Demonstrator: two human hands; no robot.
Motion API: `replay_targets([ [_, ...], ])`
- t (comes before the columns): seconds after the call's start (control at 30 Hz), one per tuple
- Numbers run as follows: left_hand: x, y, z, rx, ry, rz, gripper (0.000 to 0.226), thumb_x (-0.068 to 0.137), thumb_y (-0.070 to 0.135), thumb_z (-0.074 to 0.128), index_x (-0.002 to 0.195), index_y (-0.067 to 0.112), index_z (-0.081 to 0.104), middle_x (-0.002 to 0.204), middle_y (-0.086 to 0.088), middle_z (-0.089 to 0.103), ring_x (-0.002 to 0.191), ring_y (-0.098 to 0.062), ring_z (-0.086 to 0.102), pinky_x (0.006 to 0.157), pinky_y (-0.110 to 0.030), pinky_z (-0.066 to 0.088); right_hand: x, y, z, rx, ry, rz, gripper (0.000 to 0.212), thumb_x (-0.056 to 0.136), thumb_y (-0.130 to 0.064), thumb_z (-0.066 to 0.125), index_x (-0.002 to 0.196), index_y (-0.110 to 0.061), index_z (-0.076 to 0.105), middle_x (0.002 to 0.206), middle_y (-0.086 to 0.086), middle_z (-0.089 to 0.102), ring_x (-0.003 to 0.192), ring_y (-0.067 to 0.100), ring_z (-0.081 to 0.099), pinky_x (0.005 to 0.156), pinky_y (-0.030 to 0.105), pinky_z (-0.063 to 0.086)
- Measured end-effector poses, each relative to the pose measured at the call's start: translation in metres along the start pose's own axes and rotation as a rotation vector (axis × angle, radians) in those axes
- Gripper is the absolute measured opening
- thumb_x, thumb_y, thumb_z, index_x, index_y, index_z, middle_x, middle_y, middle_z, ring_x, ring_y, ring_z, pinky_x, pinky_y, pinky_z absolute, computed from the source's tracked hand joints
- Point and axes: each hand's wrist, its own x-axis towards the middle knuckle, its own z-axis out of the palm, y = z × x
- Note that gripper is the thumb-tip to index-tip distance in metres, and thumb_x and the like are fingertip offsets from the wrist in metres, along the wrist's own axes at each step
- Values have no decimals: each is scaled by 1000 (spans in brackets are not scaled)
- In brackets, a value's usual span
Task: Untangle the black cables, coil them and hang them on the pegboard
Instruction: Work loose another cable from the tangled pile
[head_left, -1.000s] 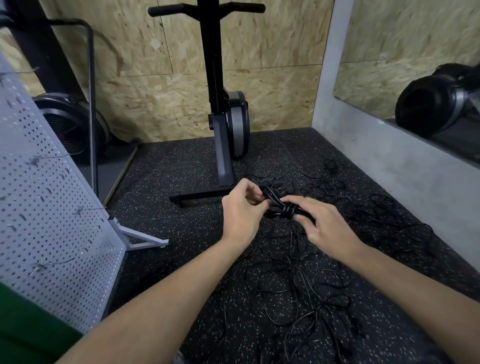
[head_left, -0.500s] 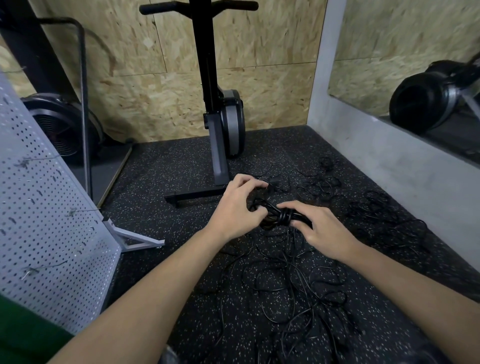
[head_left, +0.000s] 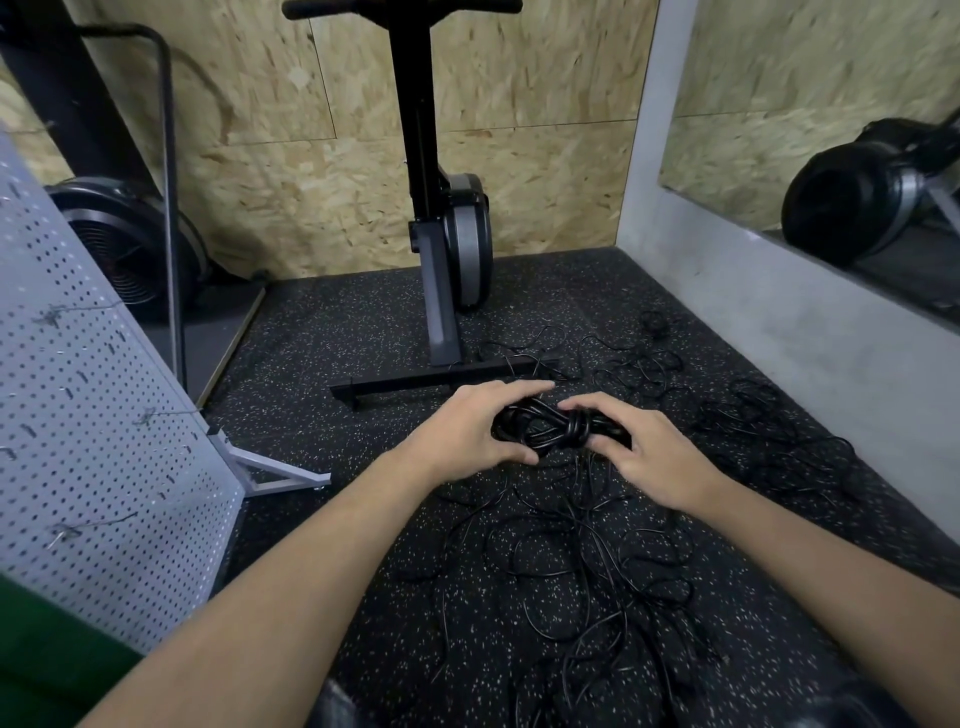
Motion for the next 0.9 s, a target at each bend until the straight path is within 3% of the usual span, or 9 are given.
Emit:
replay_targets([
  [0.2, 0, 2, 2, 44, 35, 14, 58, 86, 25, 85, 140, 31, 61, 121, 11, 72, 110, -4, 64, 99, -31, 53, -1, -5, 1, 14, -8, -4, 43, 103, -7, 60, 136, -36, 60, 82, -30, 68, 49, 2, 48, 50, 12, 36],
  [0.4, 0, 6, 0, 14, 133, -3, 21, 91, 10, 76, 104, 26, 73, 93, 12, 74, 88, -6, 68, 80, -35, 57, -2, -12, 1, 12, -24, -6, 42, 103, -8, 61, 133, -38, 60, 72, -25, 67, 44, 3, 46, 45, 11, 32],
  [0.53, -1, 7, -4, -42, 70, -60, 21, 93, 11, 73, 104, 28, 76, 92, 16, 74, 88, 1, 66, 78, -19, 50, -4, -13, 3, -9, -45, -5, 41, 103, -10, 63, 135, -36, 62, 85, -8, 73, 49, 1, 51, 51, 10, 35],
  [0.6, -4, 10, -4, -91, -34, -102, 30, 93, 13, 70, 114, 34, 75, 97, 17, 75, 86, 4, 65, 75, -13, 46, -5, -11, 2, -34, -69, -17, 42, 102, -9, 63, 135, -35, 62, 100, -14, 74, 71, -7, 61, 66, 7, 41],
  [0.67, -6, 12, -4, -168, -101, -169, 38, 91, 15, 66, 118, 40, 74, 101, 15, 76, 88, -4, 68, 75, -18, 51, -5, -12, 2, -50, -74, -27, 43, 101, -8, 63, 134, -36, 62, 100, -22, 72, 80, -9, 63, 71, 7, 41],
  [0.8, 0, 15, -4, -393, -28, -290, 33, 94, 25, 57, 114, 45, 75, 117, 17, 73, 111, -7, 65, 96, -29, 50, -2, -14, 2, -27, -42, 3, 43, 102, -9, 63, 134, -37, 61, 84, -32, 69, 65, -14, 58, 61, 6, 41],
  [0.9, 3, 17, -1, -595, 2, -389, 33, 104, 24, 50, 118, 39, 76, 122, 14, 73, 114, -9, 65, 83, -25, 47, 0, -9, 0, -14, -38, 30, 47, 103, -16, 64, 136, -48, 58, 98, -13, 74, 54, -2, 54, 55, 12, 40],
])
